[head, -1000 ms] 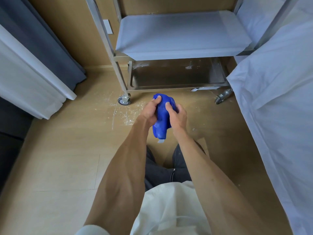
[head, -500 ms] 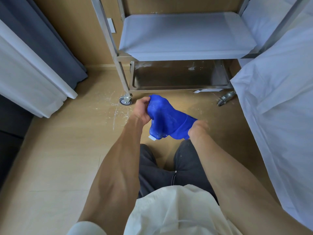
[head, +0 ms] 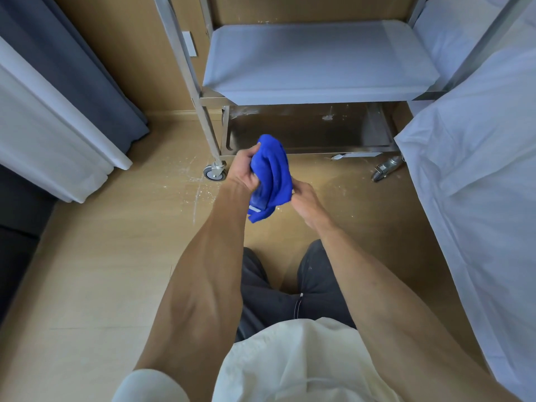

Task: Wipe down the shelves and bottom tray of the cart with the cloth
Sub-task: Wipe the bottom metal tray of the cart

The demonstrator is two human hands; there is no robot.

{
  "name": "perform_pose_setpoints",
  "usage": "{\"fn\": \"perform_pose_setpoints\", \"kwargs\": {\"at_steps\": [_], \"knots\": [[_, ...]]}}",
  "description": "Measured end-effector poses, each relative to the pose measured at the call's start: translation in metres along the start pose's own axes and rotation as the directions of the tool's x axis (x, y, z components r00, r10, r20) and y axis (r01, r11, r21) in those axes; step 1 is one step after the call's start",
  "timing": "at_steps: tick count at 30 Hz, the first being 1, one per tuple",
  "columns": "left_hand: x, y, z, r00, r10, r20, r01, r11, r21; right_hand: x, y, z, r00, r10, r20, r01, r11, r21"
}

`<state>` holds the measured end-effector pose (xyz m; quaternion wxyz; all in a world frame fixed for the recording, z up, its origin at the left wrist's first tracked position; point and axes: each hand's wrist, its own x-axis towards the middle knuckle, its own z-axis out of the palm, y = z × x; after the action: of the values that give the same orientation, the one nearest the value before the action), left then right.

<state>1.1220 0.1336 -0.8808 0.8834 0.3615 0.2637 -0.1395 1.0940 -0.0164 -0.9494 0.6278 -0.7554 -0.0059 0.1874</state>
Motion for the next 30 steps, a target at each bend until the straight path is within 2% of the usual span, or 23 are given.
{"fn": "perform_pose_setpoints", "kwargs": {"at_steps": [2,4,5,7,8,9,10,11,13,14,16,18,20,22,24,26,30], "knots": [[0.006,0.009,-0.002,0.993,0.029,-0.117,-0.026,0.999,0.022,0.004,-0.006,-0.002,0.998,0.053,-0.013,-0.053,0.997,0.050],[0.013,0.015,-0.007,0.967,0.065,-0.245,-0.030,0.990,0.141,0.003,-0.008,0.000,0.989,0.145,-0.037,-0.135,0.969,0.207],[0.014,0.014,-0.010,0.941,0.096,-0.325,-0.011,0.967,0.254,0.003,-0.009,0.002,0.978,0.202,-0.050,-0.176,0.932,0.318],[0.015,0.008,-0.016,0.859,0.235,-0.455,0.066,0.830,0.553,0.003,-0.007,0.004,0.944,0.312,-0.107,-0.234,0.861,0.453],[0.017,0.004,-0.021,0.839,0.319,-0.441,0.070,0.741,0.668,0.004,-0.006,0.005,0.927,0.343,-0.150,-0.244,0.857,0.454],[0.020,-0.002,-0.025,0.867,0.349,-0.357,0.026,0.682,0.731,0.006,-0.004,0.005,0.919,0.348,-0.187,-0.241,0.868,0.434],[0.022,-0.008,-0.028,0.928,0.286,-0.238,-0.007,0.652,0.758,0.006,-0.002,0.005,0.918,0.337,-0.209,-0.229,0.881,0.415],[0.020,-0.013,-0.027,0.984,0.145,-0.106,-0.005,0.615,0.788,0.005,-0.001,0.005,0.923,0.319,-0.214,-0.208,0.883,0.420],[0.014,-0.026,-0.022,0.991,-0.120,0.057,0.011,0.503,0.864,0.005,0.004,0.007,0.927,0.307,-0.216,-0.166,0.852,0.496],[0.017,-0.031,-0.021,0.986,-0.155,0.064,0.012,0.449,0.893,0.002,0.007,0.008,0.926,0.312,-0.214,-0.150,0.822,0.550],[0.026,-0.039,-0.021,0.994,-0.099,0.042,0.002,0.409,0.913,0.000,0.013,0.009,0.922,0.326,-0.210,-0.135,0.777,0.615],[0.027,-0.045,-0.017,0.999,-0.037,0.023,-0.003,0.457,0.889,-0.002,0.019,0.007,0.906,0.347,-0.242,-0.130,0.773,0.622],[0.026,-0.048,-0.020,0.999,0.037,-0.036,0.009,0.560,0.829,-0.002,0.023,0.001,0.868,0.398,-0.297,-0.137,0.768,0.626],[0.026,-0.053,-0.027,0.986,0.094,-0.136,0.032,0.697,0.717,-0.002,0.024,-0.006,0.861,0.436,-0.261,-0.170,0.731,0.661],[0.028,-0.054,-0.032,0.970,0.055,-0.235,0.090,0.822,0.563,-0.006,0.018,-0.012,0.897,0.418,-0.147,-0.205,0.687,0.698],[0.026,-0.052,-0.031,0.963,-0.057,-0.264,0.159,0.910,0.382,-0.008,0.011,-0.015,0.932,0.362,-0.028,-0.222,0.628,0.746],[0.023,-0.054,-0.033,0.959,-0.159,-0.234,0.212,0.951,0.223,-0.002,0.011,-0.014,0.962,0.266,0.066,-0.221,0.612,0.759]]}}
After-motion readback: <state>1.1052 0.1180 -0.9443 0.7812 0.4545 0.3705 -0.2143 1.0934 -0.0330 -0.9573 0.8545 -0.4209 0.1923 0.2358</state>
